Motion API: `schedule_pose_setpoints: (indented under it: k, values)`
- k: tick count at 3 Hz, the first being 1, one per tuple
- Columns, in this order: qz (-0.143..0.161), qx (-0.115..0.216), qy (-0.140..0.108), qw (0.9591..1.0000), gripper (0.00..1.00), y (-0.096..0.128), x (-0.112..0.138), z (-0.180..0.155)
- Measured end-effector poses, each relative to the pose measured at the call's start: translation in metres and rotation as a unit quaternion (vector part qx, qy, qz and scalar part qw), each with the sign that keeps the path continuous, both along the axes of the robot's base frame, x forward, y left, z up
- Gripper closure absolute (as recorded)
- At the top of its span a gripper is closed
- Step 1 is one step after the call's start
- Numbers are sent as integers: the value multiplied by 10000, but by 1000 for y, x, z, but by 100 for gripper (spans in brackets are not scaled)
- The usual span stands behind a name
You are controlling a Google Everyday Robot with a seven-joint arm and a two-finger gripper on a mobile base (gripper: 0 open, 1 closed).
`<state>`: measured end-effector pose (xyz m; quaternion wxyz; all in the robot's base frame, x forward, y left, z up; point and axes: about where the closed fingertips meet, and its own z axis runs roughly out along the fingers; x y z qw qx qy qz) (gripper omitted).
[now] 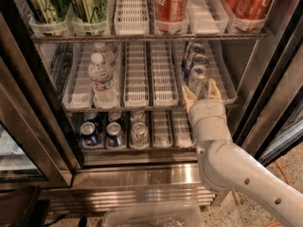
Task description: Pick redbull can from middle shelf of fridge
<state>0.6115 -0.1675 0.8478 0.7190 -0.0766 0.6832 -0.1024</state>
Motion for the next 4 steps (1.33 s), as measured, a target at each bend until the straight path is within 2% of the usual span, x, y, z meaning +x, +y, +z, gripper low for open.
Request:
schedule_pose_setpoints:
  k: [1, 2, 3, 4]
  values:
    - [-28, 85, 153, 9998, 45, 1, 3, -5]
    - [-2, 145, 308, 9994, 63, 3, 6, -9]
    - [-2, 145, 308, 9994, 87, 3, 6, -9]
    - [-1, 145, 307, 9994, 100, 3, 5, -9]
